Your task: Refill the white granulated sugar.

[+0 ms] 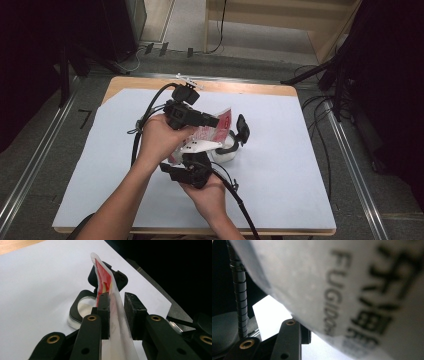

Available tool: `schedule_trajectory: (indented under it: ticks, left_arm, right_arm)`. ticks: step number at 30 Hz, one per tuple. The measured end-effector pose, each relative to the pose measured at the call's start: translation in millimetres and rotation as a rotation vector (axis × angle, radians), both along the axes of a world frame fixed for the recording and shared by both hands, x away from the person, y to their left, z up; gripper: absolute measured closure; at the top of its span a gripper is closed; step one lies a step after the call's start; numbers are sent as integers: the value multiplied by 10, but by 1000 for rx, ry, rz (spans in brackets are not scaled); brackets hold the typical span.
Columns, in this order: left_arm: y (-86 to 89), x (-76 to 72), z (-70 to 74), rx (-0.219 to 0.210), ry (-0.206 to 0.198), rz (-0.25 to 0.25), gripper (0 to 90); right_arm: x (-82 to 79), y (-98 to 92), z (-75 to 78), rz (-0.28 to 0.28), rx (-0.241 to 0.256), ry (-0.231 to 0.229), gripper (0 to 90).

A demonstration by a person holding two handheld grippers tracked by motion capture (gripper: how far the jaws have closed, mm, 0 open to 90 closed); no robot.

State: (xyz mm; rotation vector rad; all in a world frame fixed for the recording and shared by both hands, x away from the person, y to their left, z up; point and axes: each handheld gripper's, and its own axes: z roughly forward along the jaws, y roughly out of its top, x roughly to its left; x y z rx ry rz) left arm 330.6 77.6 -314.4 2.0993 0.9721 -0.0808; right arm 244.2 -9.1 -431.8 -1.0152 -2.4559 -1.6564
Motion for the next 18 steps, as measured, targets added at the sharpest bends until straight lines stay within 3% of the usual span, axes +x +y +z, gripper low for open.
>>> schedule_trajectory:
  ticks: [12, 18]
  left_arm:
    - [-21, -15, 23, -11, -7, -9, 758]
    - [-37, -6, 24, 8, -12, -5, 758]
  right_arm:
    - [-11, -14, 22, -1, -1, -5, 633]
    - [1, -27, 18, 1, 6, 3, 632]
